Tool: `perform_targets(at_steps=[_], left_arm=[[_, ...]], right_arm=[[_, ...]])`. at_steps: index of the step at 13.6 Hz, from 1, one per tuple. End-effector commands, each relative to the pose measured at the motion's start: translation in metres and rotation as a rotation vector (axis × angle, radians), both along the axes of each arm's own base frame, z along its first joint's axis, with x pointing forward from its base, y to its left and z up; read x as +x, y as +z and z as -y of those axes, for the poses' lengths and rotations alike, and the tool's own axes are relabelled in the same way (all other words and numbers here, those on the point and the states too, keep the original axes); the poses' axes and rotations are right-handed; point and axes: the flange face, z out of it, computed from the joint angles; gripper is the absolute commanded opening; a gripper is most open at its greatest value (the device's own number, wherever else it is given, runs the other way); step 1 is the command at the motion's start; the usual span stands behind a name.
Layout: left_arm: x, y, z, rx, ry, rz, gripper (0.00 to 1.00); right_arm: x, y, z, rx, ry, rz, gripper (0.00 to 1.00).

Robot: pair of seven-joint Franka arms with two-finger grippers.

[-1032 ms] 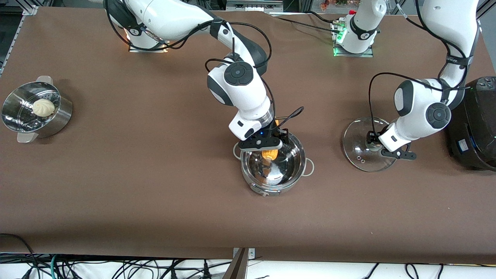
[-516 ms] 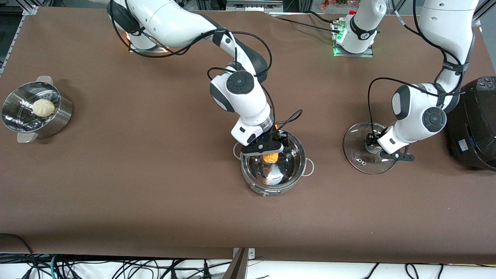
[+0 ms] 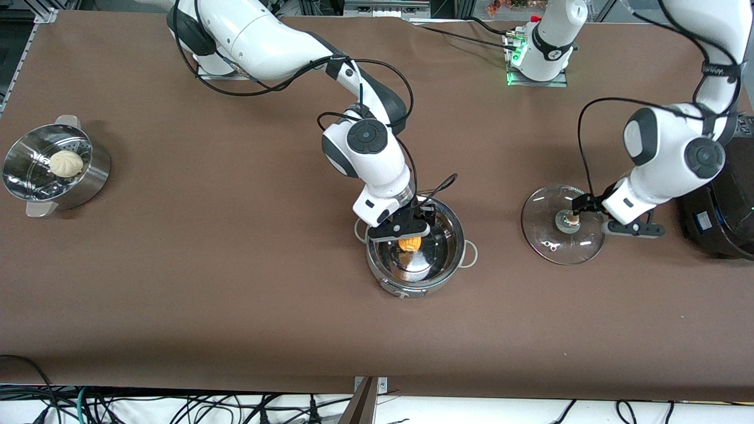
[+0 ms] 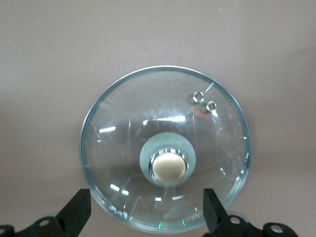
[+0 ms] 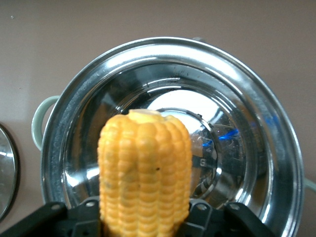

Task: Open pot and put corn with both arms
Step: 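Lower the corn into the pot and open the right gripper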

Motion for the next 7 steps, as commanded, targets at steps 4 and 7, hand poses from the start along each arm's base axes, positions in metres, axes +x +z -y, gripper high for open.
perform_targets(at_steps=[4,7], left_arm=[[-0.03,0.087,-0.002,-0.003,-0.001,0.102,1.0],[-0.027,0.14,-0.017,-0.009,0.02,0.104,1.0]], right_arm=[[-0.002,0.004,-0.005,-0.013,0.017,0.026,1.0],[0.001,0.022,0.006,-0.055,0.014,0.003,1.0]])
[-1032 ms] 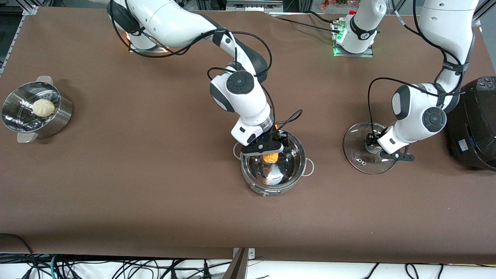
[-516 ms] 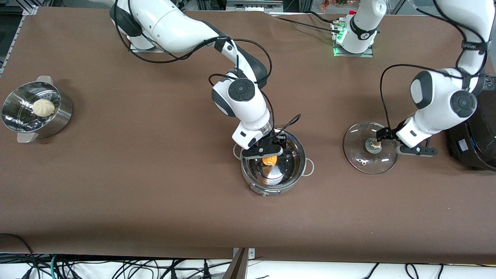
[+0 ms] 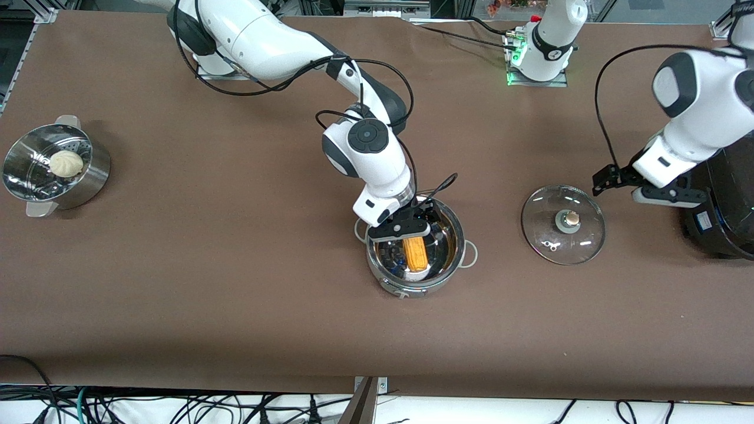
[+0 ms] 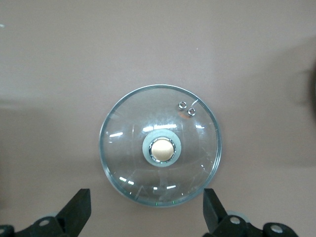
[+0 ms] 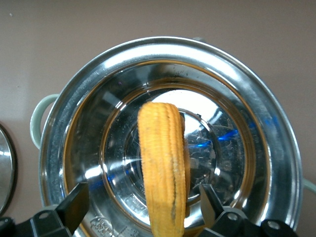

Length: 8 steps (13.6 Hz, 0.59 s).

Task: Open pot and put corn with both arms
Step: 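Lower the corn into the pot and open the right gripper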

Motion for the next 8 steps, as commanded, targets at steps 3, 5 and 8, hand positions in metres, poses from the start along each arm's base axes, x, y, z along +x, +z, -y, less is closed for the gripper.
perform_targets(at_steps=[3,5,8], left_arm=[[0.003,0.089,-0.02,0.007,0.013,-0.044,1.0],[0.004,0.124,-0.023,0.047,0.0,-0.064,1.0],[0.0,0.164,-0.022,0.055,-0.004,-0.1,1.0]], right_arm=[[0.03,0.081,0.055,-0.055,-0.054,-0.019,1.0],[0.032,0.1,0.073,-0.109,-0.071,-0.046,1.0],[0.053,0.127,0.127,-0.184,-0.052,-0.077,1.0]])
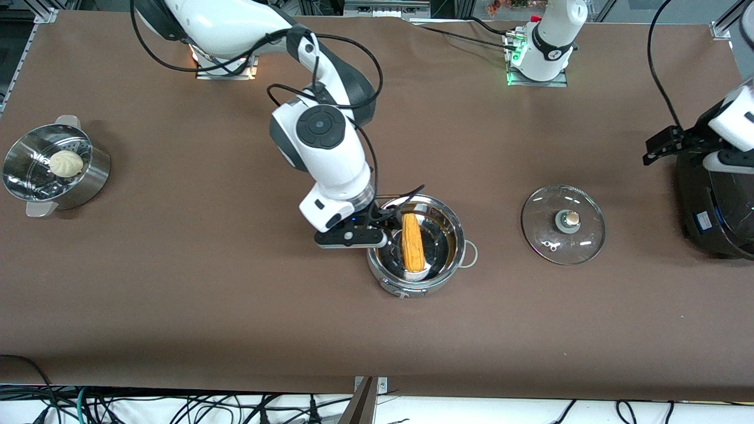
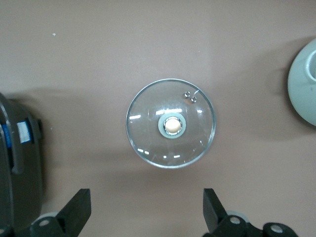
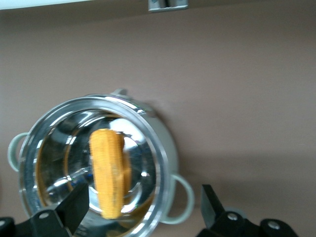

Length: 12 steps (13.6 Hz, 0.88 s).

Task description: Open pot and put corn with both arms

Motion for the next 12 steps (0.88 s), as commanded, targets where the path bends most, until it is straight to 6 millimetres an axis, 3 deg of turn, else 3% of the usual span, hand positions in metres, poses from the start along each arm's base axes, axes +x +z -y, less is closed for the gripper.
perform_targets(at_steps=[1,2,5,8,10,12], left_arm=[[-0.001,0.035,0.001,0.038,0.002,-0.037,1.0],[-0.002,0.046,0.001,0.039,0.016,-0.037,1.0],[-0.003,0.047,0.001,0.034,0.028,-0.046,1.0],[-0.002,0.048,0.013,0.04,0.012,-0.045,1.0],[-0.002,0.048,0.017,0.04,0.029,-0.046,1.0],[-0.002,0.048,0.019,0.041,0.037,-0.048,1.0]], right_arm=[[0.018,0.028,0.066,-0.096,0.046,-0.064,1.0],[0.024,0.04,0.096,-0.128,0.047,-0.104,1.0],[0.038,0.073,0.184,-0.176,-0.056,-0.196,1.0],[0.043,0.088,0.253,-0.207,-0.102,-0.276,1.0],[0.046,0.126,0.303,-0.198,-0.142,-0.227,1.0],[0.041,0.147,0.366,-0.199,-0.23,-0.227,1.0]])
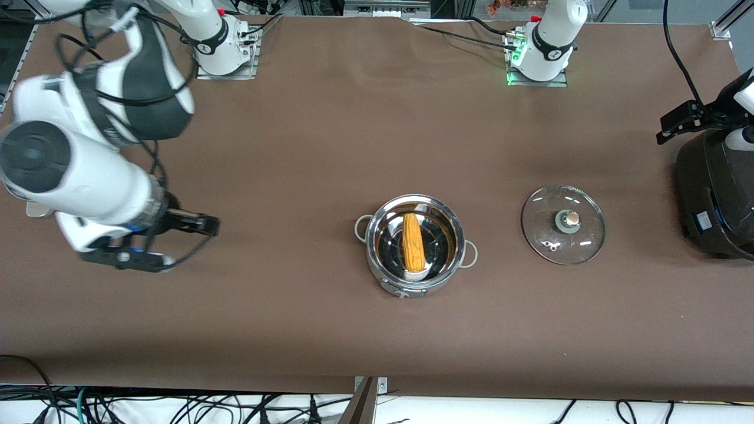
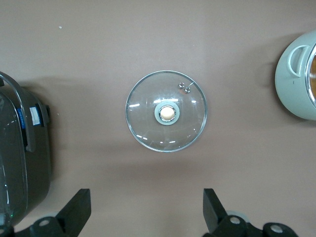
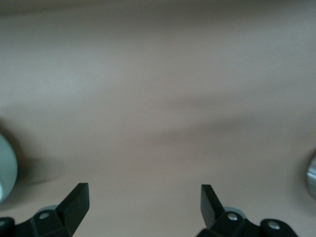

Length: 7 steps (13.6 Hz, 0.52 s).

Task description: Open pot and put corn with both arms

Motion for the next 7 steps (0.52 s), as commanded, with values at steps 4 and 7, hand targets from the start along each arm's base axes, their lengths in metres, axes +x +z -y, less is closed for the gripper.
perform_targets(at_steps=[4,7], left_arm=[[0.0,0.004,0.0,0.028,0.015,-0.02,1.0],[0.0,0.004,0.0,0.027,0.015,-0.025,1.0]], right_arm=[[-0.05,0.034,0.141,-0.016,-0.092,-0.019,1.0],[-0.084,0.054,0.157,0.062,-0.091,-0.036,1.0]])
